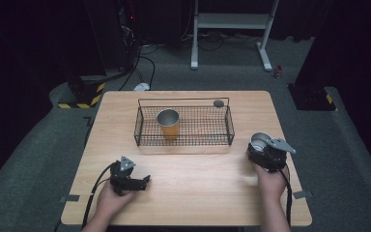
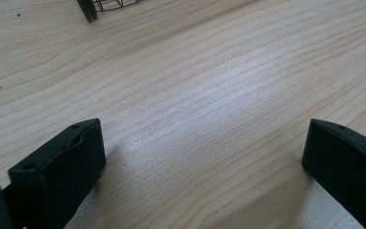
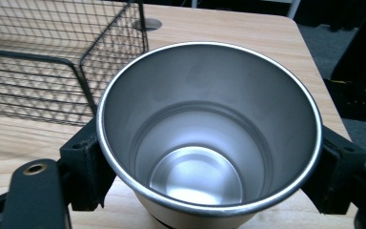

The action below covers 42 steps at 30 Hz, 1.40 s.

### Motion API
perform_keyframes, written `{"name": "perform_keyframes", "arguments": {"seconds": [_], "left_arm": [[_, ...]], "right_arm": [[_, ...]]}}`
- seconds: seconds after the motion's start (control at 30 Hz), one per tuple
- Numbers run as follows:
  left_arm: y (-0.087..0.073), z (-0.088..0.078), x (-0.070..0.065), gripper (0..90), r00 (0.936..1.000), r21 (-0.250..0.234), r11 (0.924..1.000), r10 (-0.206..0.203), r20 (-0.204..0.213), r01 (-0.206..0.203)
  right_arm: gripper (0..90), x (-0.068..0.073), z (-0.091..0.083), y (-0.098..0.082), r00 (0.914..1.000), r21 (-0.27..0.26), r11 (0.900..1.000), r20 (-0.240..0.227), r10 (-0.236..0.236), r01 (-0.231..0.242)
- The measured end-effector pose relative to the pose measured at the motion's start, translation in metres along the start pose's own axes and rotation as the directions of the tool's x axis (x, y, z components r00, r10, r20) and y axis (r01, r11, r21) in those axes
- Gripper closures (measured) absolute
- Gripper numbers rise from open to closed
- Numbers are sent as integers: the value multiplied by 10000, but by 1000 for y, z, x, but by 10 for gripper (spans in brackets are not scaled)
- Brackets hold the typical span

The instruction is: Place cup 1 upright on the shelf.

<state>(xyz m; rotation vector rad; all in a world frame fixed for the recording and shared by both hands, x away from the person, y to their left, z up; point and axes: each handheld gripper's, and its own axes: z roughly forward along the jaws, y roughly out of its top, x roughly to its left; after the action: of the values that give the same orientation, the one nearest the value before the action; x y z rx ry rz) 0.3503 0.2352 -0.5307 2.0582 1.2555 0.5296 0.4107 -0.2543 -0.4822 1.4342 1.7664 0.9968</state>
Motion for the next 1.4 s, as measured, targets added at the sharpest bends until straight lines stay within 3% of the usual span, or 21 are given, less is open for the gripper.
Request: {"name": "perform_keyframes", "arguments": {"seconds": [0.27, 0.67, 0.97, 1.27, 1.4], "left_arm": [[0, 0, 0, 14, 10000, -2, 10000, 57, -35, -57], [0, -1, 0, 28, 9999, -24, 10000, 95, -69, -95], [0, -1, 0, 35, 10000, -31, 10000, -18, -45, 18], [0, -1, 0, 39, 10000, -50, 10000, 2, -42, -2], [0, -1, 0, 41, 10000, -48, 10000, -23, -73, 23]], "right_arm": [[184, 15, -12, 0, 9991, -268, 9996, -428, -49, 37], [184, 45, -27, 2, 9937, -625, 9970, -998, -510, 449], [184, 65, -29, 4, 9882, -743, 9954, -1367, -695, 597], [184, 80, -26, 13, 9867, -796, 9937, -1362, -888, 784], [184, 86, -26, 23, 9874, -835, 9944, -1389, -756, 644]]}}
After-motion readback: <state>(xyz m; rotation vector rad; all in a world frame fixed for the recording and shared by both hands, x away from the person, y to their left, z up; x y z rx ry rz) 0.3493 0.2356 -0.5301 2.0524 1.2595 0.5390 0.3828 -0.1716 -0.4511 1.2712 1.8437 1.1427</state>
